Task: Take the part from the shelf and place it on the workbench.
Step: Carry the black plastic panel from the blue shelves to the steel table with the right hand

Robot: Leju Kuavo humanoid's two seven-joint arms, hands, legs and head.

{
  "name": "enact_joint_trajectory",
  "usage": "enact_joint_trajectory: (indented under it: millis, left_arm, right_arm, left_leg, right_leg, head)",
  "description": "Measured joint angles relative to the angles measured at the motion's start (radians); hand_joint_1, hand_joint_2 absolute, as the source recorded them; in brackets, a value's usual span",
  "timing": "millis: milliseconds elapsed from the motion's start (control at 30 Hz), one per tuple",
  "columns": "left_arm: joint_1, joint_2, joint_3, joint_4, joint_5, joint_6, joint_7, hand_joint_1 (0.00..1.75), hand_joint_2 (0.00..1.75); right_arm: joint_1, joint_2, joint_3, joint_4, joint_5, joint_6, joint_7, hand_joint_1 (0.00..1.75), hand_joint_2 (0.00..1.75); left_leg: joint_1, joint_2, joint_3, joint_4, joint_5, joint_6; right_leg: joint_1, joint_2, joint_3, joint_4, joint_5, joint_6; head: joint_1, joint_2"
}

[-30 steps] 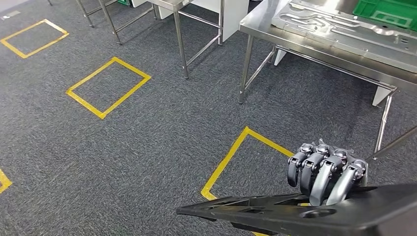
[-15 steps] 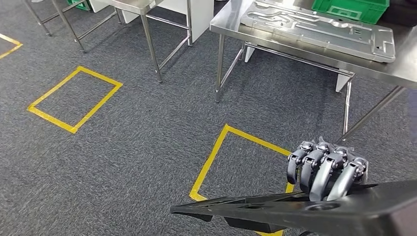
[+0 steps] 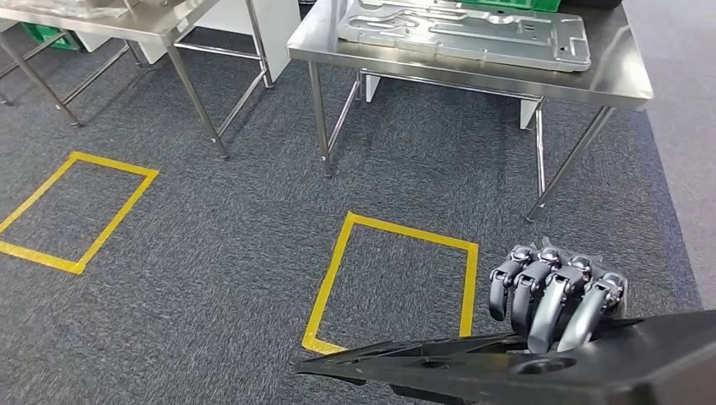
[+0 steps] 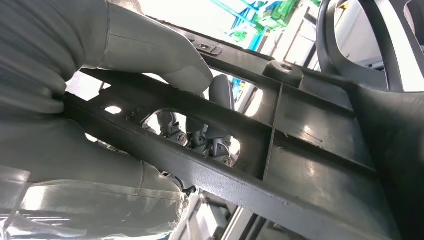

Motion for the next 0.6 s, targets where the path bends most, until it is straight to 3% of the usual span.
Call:
enact_joint_trajectory:
  millis: [33, 67, 100, 133, 200, 267, 333, 367, 433, 500, 567, 600]
  left_arm:
    - [0.003, 0.001, 0.000, 0.000, 0.002, -0.002, -0.002, 0.00, 1.75]
    - [0.004, 0.001, 0.000, 0.000, 0.003, -0.005, -0.004, 0.00, 1.75]
    - [0.005, 0.001, 0.000, 0.000, 0.005, -0.009, -0.005, 0.00, 1.75]
    - [0.005, 0.001, 0.000, 0.000, 0.006, -0.014, -0.006, 0.00, 1.75]
    - [0.004, 0.002, 0.000, 0.000, 0.008, -0.021, -0.011, 0.00, 1.75]
    - [0.004, 0.003, 0.000, 0.000, 0.008, -0.025, -0.016, 0.00, 1.75]
    - [0.002, 0.004, 0.000, 0.000, 0.008, -0.028, -0.019, 0.00, 1.75]
    - [0.000, 0.004, 0.000, 0.000, 0.008, -0.029, -0.020, 0.00, 1.75]
    - [-0.001, 0.003, 0.000, 0.000, 0.007, -0.031, -0.021, 0.00, 1.75]
    - [0.003, 0.003, 0.000, 0.000, 0.007, -0.035, -0.021, 0.00, 1.75]
    - [0.006, 0.003, 0.000, 0.000, 0.005, -0.042, -0.021, 0.00, 1.75]
    - [0.006, 0.004, 0.000, 0.000, 0.004, -0.045, -0.020, 0.00, 1.75]
  right_arm:
    - [0.000, 0.000, 0.001, 0.001, -0.001, 0.002, 0.001, 1.57, 1.75]
    - [0.000, 0.000, 0.002, 0.001, -0.001, 0.005, 0.001, 1.57, 1.75]
    - [0.000, 0.000, 0.002, 0.002, -0.003, 0.007, 0.001, 1.57, 1.75]
    - [0.000, 0.000, 0.003, 0.003, -0.004, 0.008, 0.001, 1.57, 1.75]
    - [-0.004, 0.000, 0.003, 0.004, -0.008, 0.011, 0.001, 1.57, 1.75]
    - [-0.007, 0.000, 0.004, 0.006, -0.009, 0.012, 0.000, 1.57, 1.75]
    - [-0.009, 0.000, 0.004, 0.006, -0.009, 0.012, 0.000, 1.57, 1.75]
    - [-0.008, 0.000, 0.004, 0.006, -0.008, 0.011, 0.000, 1.57, 1.75]
    - [-0.010, 0.000, 0.005, 0.005, -0.005, 0.009, 0.000, 1.57, 1.75]
    - [-0.011, 0.002, 0.007, 0.005, 0.008, 0.004, 0.001, 1.57, 1.75]
    - [-0.009, 0.003, 0.009, 0.006, 0.031, -0.006, 0.001, 1.57, 1.75]
    - [-0.009, 0.003, 0.010, 0.006, 0.042, -0.010, 0.000, 1.57, 1.75]
  left_leg:
    - [0.000, -0.008, -0.031, 0.060, -0.021, -0.001]
    - [0.000, -0.010, -0.049, 0.091, -0.021, -0.002]
    - [0.000, -0.012, -0.050, 0.083, -0.003, -0.001]
    - [0.000, -0.016, -0.032, 0.036, 0.033, 0.002]
    - [0.003, -0.052, 0.025, -0.101, 0.099, 0.009]
    - [0.003, -0.083, 0.056, -0.173, 0.118, 0.019]
    - [0.000, -0.073, 0.060, -0.179, 0.117, 0.032]
    - [0.000, -0.062, 0.063, -0.184, 0.121, 0.040]
    - [0.003, -0.039, 0.068, -0.196, 0.127, 0.053]
    - [0.001, -0.017, 0.069, -0.199, 0.127, 0.061]
    - [-0.001, 0.001, 0.069, -0.198, 0.125, 0.063]
    - [-0.002, 0.008, 0.069, -0.197, 0.123, 0.062]
  right_leg:
    - [0.001, 0.013, 0.000, 0.001, 0.000, -0.001]
    - [0.001, 0.026, -0.001, 0.002, 0.000, -0.001]
    - [0.002, 0.039, 0.000, 0.004, -0.001, -0.001]
    - [0.002, 0.051, 0.000, 0.006, -0.002, 0.001]
    - [0.002, 0.075, -0.002, 0.013, -0.005, 0.006]
    - [0.001, 0.095, -0.008, 0.017, -0.005, 0.017]
    - [-0.001, 0.114, -0.012, 0.013, -0.001, 0.031]
    - [-0.002, 0.110, -0.014, 0.015, -0.002, 0.037]
    - [0.000, 0.064, -0.034, 0.055, -0.028, 0.046]
    - [0.000, 0.012, -0.091, 0.170, -0.090, 0.052]
    - [-0.002, -0.004, -0.143, 0.271, -0.125, 0.057]
    - [-0.004, -0.006, -0.144, 0.276, -0.116, 0.058]
  head:
    - [0.000, 0.000]
    - [0.000, 0.000]
    - [0.000, 0.000]
    - [0.000, 0.000]
    - [0.000, 0.000]
    - [0.001, 0.000]
    - [0.001, 0.000]
    - [0.001, 0.000]
    - [0.004, 0.000]
    - [0.008, 0.000]
    - [0.008, 0.000]
    - [0.008, 0.000]
